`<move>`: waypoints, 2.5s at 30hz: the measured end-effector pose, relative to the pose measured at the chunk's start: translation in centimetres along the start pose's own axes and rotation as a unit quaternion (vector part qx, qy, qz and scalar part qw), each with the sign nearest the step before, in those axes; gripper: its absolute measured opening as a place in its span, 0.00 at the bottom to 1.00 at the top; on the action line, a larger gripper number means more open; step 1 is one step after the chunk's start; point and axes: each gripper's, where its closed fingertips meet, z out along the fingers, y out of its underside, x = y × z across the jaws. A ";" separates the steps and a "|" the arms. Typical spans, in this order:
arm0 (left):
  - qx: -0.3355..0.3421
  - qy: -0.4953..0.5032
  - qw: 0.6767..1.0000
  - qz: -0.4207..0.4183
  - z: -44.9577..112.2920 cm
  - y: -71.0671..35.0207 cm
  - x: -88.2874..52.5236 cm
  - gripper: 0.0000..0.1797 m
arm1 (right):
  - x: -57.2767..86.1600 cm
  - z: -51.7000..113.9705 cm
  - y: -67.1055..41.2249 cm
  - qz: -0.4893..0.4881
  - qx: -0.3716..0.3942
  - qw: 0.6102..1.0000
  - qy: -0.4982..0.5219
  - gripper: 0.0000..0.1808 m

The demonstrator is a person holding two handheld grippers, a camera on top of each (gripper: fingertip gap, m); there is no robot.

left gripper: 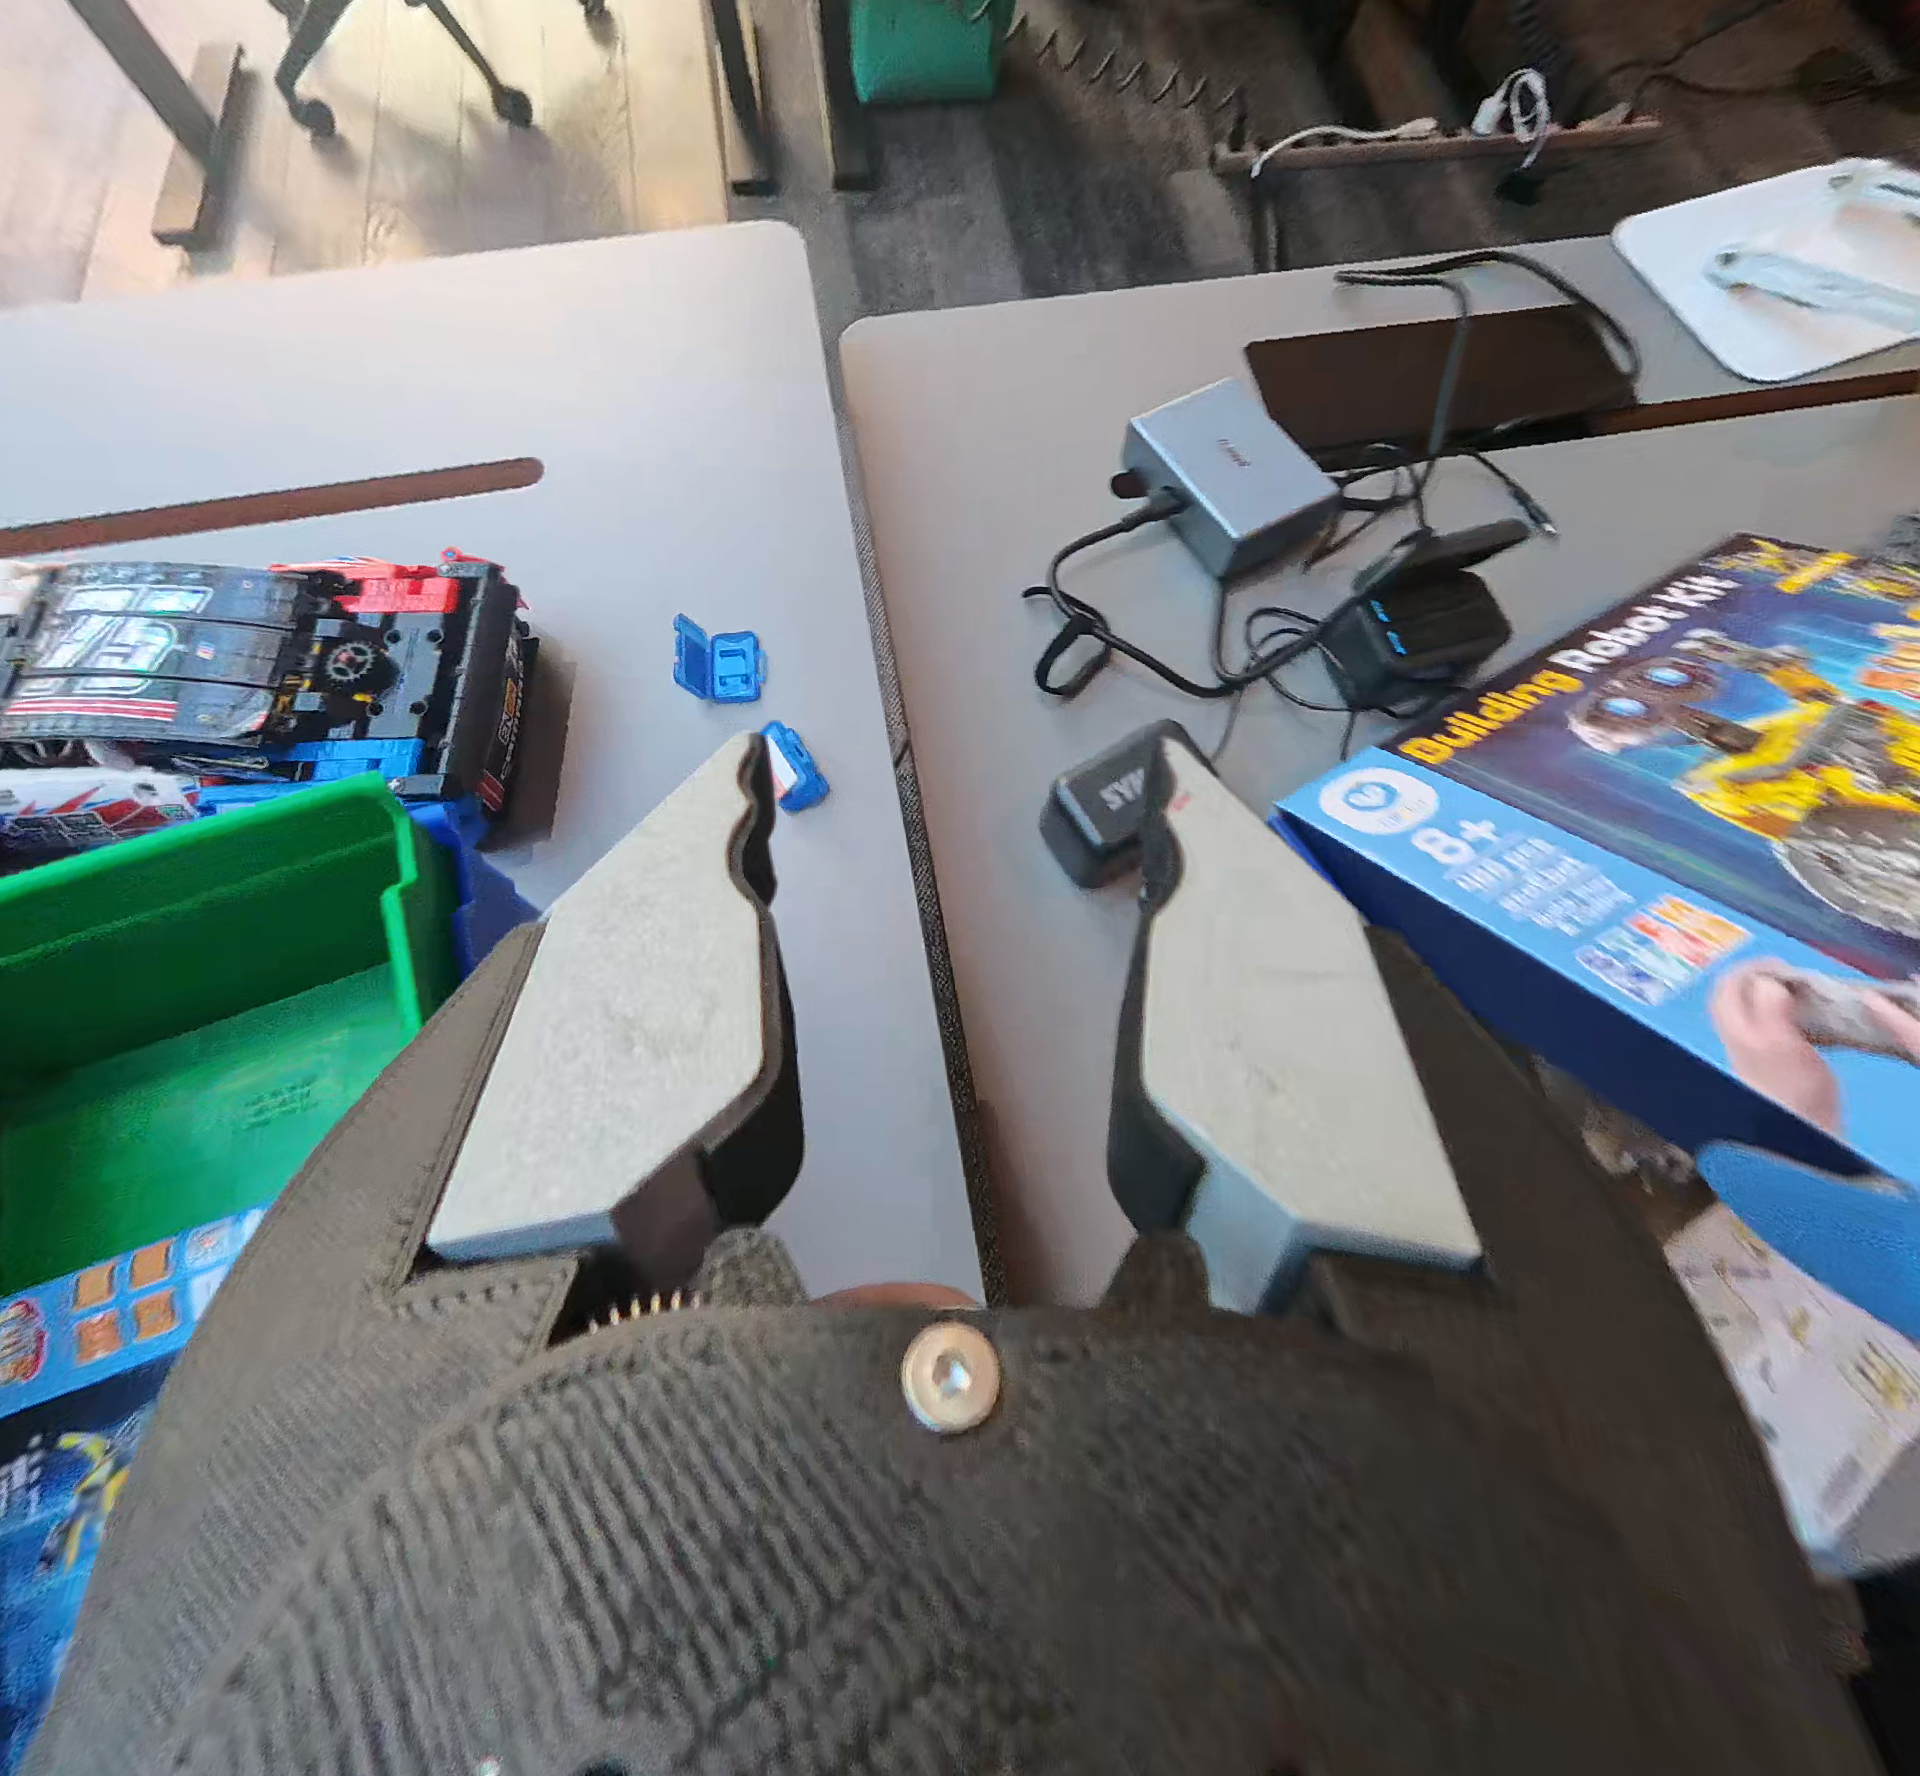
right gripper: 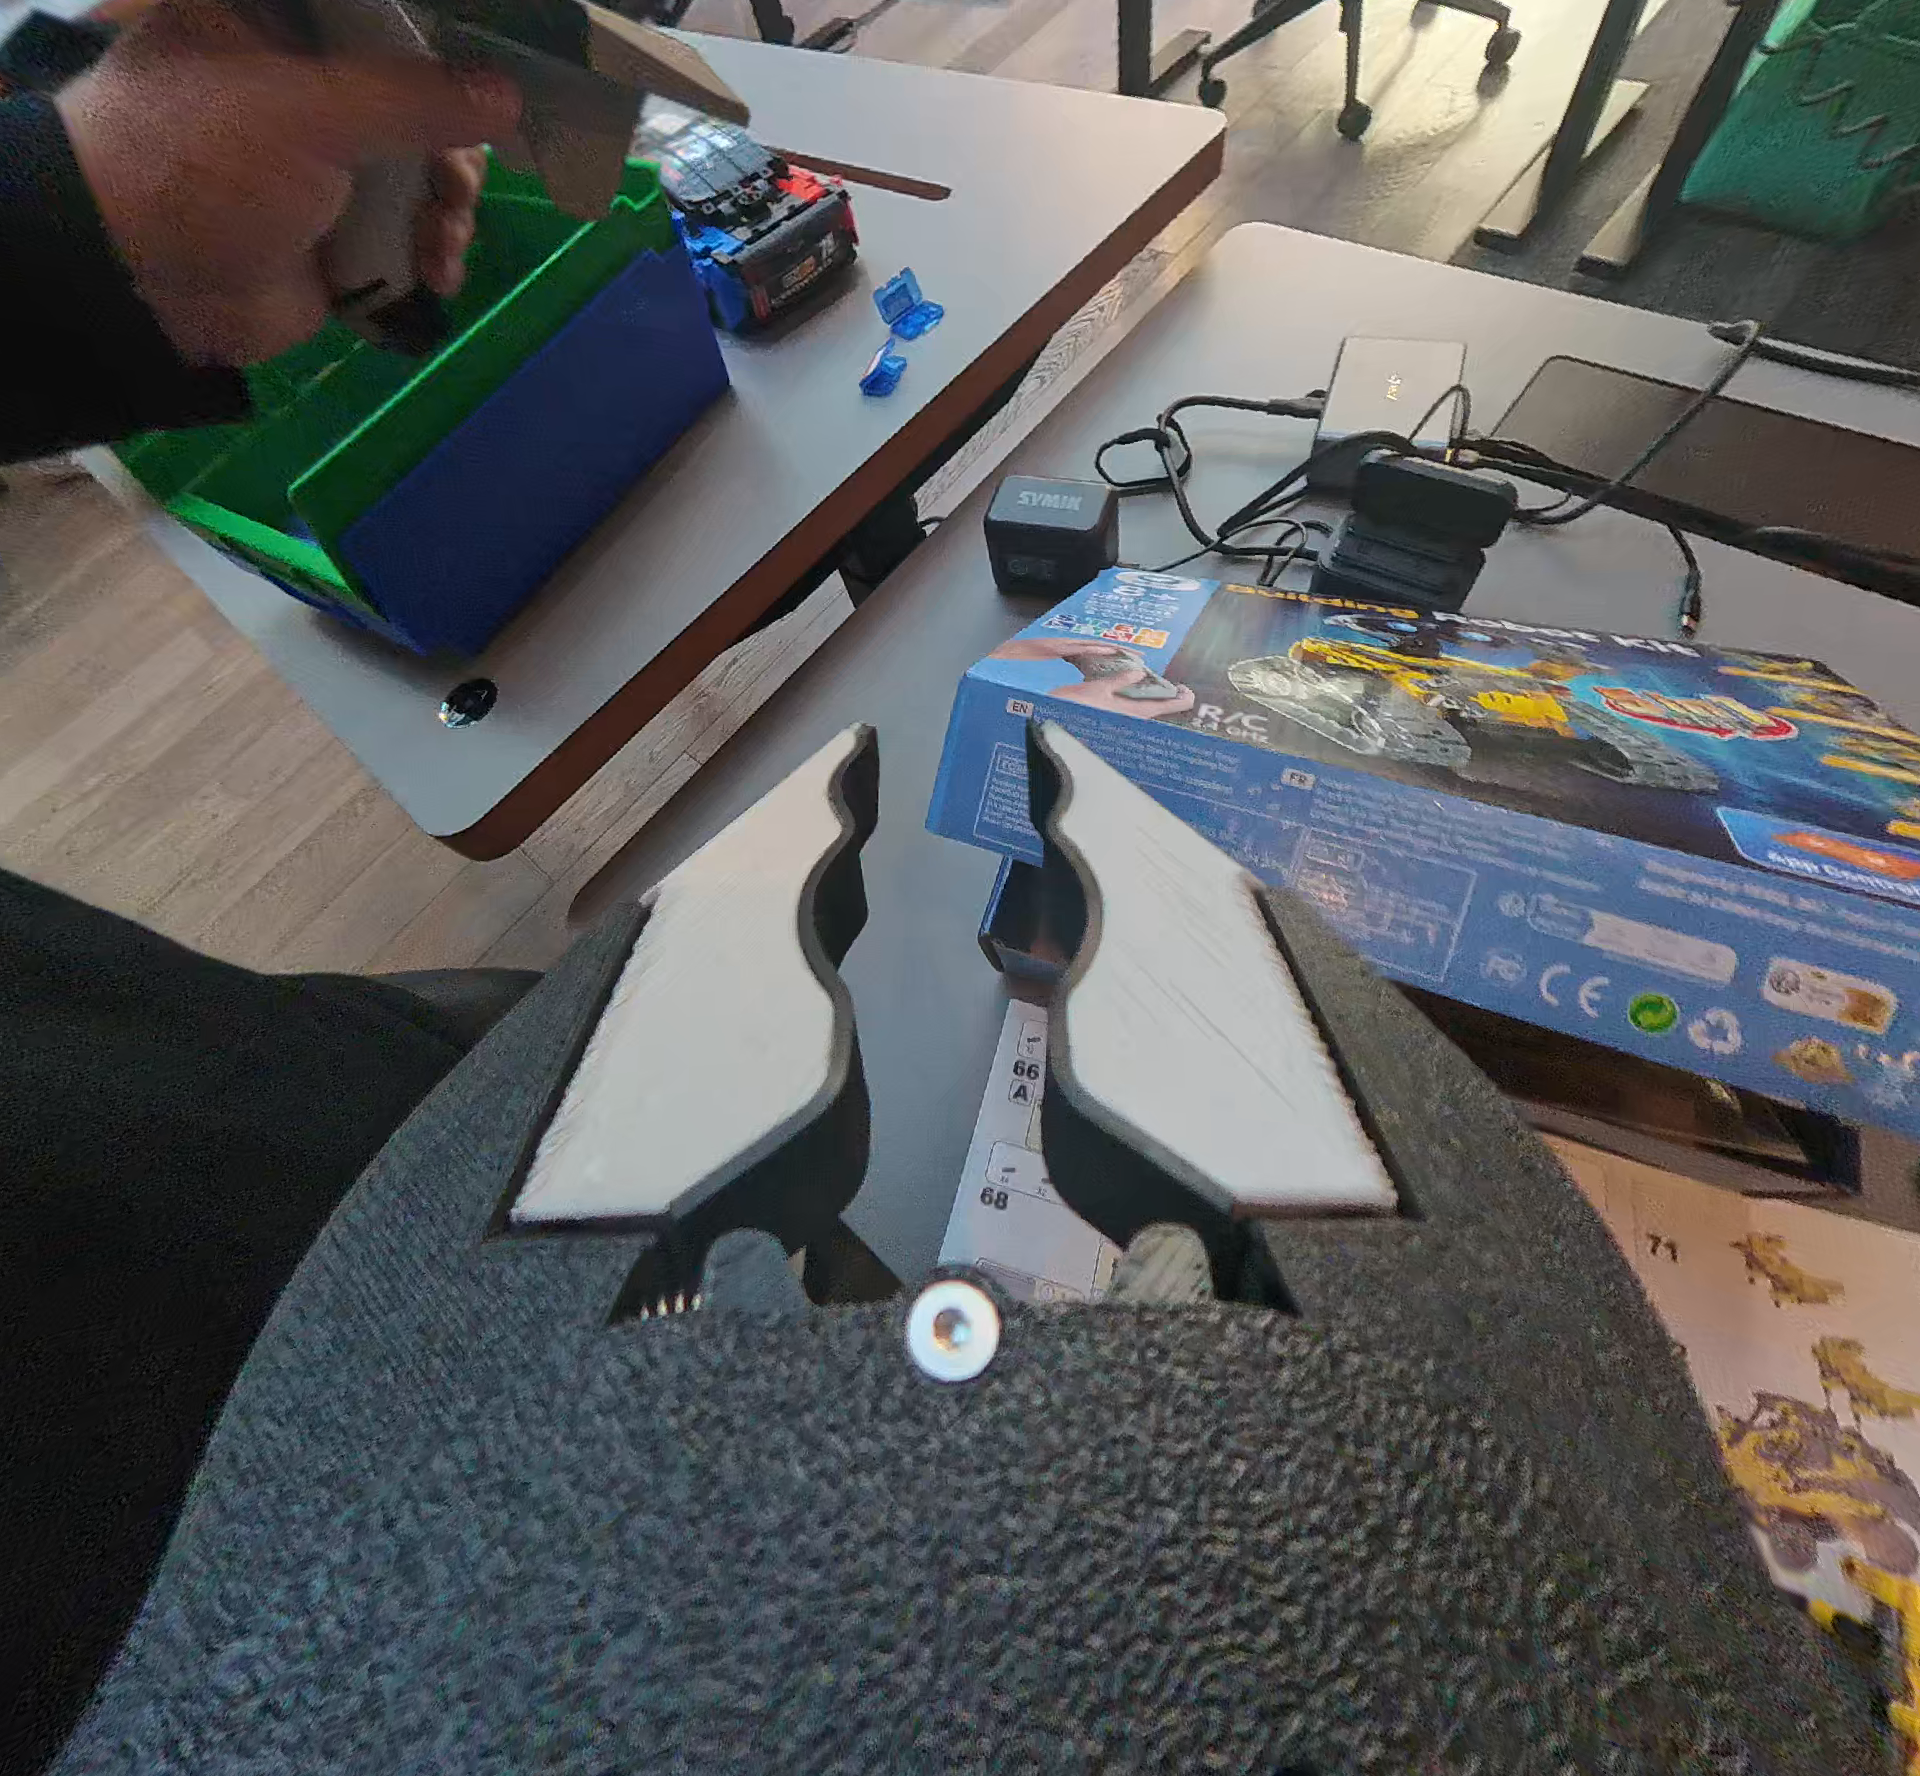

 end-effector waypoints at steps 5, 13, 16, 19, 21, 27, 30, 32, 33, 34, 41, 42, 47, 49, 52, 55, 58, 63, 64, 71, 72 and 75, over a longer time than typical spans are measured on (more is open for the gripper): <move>0.023 0.064 0.998 -0.001 -5.7 -0.7 0.8 0.38 | -1.3 2.3 -1.8 -0.002 0.020 0.999 -0.036 0.15; 0.079 0.134 0.988 -0.001 -10.4 -2.3 -3.5 0.44 | -6.6 6.9 -3.8 -0.042 0.003 0.998 -0.054 0.15; 0.094 0.156 0.983 -0.001 -10.7 -2.1 -6.5 0.44 | -8.9 9.3 -5.2 -0.055 -0.004 0.998 -0.036 0.15; 0.118 0.185 0.976 0.005 -10.9 -2.2 -10.0 0.43 | -11.4 12.7 -6.6 -0.060 -0.014 0.998 -0.006 0.15; 0.129 0.214 0.968 0.015 -11.0 -1.7 -12.0 0.41 | -13.3 15.1 -8.0 -0.074 -0.021 0.997 0.029 0.15; 0.077 0.319 0.944 0.023 -11.1 2.6 -17.3 0.39 | -22.3 21.7 -13.7 -0.074 -0.024 0.996 0.040 0.15; 0.068 0.348 0.935 0.021 -11.7 3.6 -19.7 0.39 | -25.7 23.7 -15.2 -0.119 -0.031 0.991 0.049 0.15; 0.065 0.347 0.935 0.026 -11.8 3.8 -21.3 0.40 | -27.7 24.8 -15.5 -0.129 -0.035 0.990 0.041 0.15; 0.065 0.347 0.935 0.026 -11.9 3.8 -21.8 0.40 | -28.5 25.3 -15.5 -0.131 -0.036 0.990 0.036 0.15; 0.065 0.348 0.935 0.025 -12.0 3.7 -22.3 0.40 | -29.2 25.7 -15.6 -0.134 -0.036 0.990 0.030 0.16; 0.024 0.333 0.942 0.036 -14.1 5.4 -23.2 0.39 | -34.0 27.7 -14.5 -0.137 -0.009 0.989 -0.046 0.19; 0.012 0.330 0.944 0.031 -14.7 6.0 -23.2 0.39 | -34.8 27.9 -14.2 -0.136 -0.005 0.989 -0.063 0.20; -0.022 0.307 0.951 -0.006 -18.2 9.3 -24.6 0.39 | -38.4 29.1 -13.5 -0.175 -0.001 0.977 -0.123 0.22; -0.029 0.282 0.959 0.003 -19.1 10.9 -26.1 0.39 | -39.4 29.7 -13.6 -0.198 -0.004 0.971 -0.133 0.23; -0.029 0.260 0.965 0.001 -20.0 12.1 -28.5 0.39 | -40.7 30.5 -14.3 -0.203 -0.006 0.969 -0.141 0.24; -0.015 0.248 0.969 -0.012 -20.5 12.2 -31.7 0.40 | -42.0 32.0 -14.9 -0.205 -0.011 0.968 -0.142 0.24; 0.007 0.243 0.969 -0.031 -21.4 12.1 -35.6 0.40 | -44.3 34.4 -15.8 -0.204 -0.018 0.969 -0.141 0.24; 0.031 0.235 0.971 -0.013 -23.7 14.3 -44.4 0.40 | -50.1 41.0 -18.7 -0.158 -0.011 0.978 -0.139 0.24; 0.034 0.237 0.971 -0.007 -24.0 15.0 -46.5 0.40 | -51.3 42.7 -19.3 -0.138 -0.007 0.981 -0.134 0.24; 0.037 0.226 0.973 0.042 -26.1 17.2 -63.4 0.42 | -61.6 53.2 -23.3 0.006 0.008 0.992 -0.128 0.24; 0.033 0.217 0.975 0.045 -26.1 16.8 -65.7 0.43 | -62.6 54.2 -23.9 -0.008 0.001 0.993 -0.118 0.24; 0.032 0.194 0.979 0.051 -25.4 15.1 -72.2 0.45 | -65.3 56.3 -25.7 -0.042 0.014 0.994 -0.103 0.24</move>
